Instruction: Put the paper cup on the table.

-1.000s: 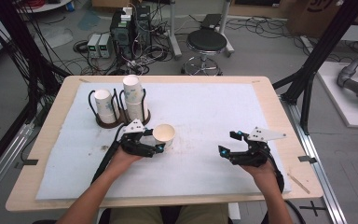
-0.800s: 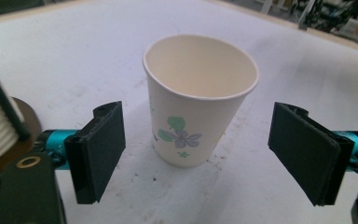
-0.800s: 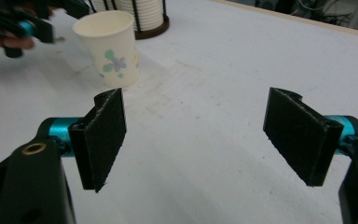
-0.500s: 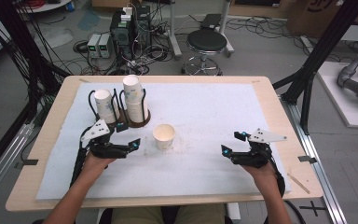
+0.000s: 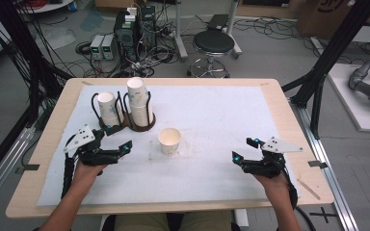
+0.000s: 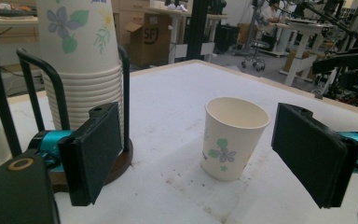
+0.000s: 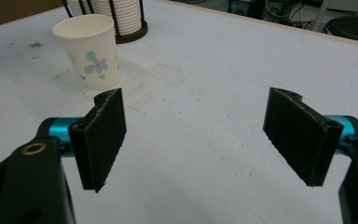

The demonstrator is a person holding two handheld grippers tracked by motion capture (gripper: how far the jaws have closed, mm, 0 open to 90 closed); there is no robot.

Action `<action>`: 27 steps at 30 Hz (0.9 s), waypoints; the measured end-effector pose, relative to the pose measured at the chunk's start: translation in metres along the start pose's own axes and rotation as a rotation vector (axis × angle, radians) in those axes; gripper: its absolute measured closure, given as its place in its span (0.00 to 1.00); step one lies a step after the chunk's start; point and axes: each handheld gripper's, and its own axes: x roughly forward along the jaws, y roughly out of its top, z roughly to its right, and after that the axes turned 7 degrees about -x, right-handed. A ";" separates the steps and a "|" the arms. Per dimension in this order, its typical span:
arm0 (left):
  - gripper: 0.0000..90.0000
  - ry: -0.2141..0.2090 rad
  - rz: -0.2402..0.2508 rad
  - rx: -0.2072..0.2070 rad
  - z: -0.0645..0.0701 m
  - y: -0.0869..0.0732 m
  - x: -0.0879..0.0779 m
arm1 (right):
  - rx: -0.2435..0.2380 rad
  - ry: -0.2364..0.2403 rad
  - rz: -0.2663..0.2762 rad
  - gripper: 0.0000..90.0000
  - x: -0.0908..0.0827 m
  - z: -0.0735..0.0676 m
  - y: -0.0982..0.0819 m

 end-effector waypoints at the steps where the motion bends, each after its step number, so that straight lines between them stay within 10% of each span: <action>1: 0.18 0.001 0.001 0.001 0.000 -0.001 -0.001 | 0.001 -0.002 0.001 0.24 -0.001 -0.002 -0.001; 27: 0.18 0.024 0.013 -0.015 -0.001 -0.007 -0.004 | 0.007 -0.014 0.003 0.24 -0.001 0.000 -0.004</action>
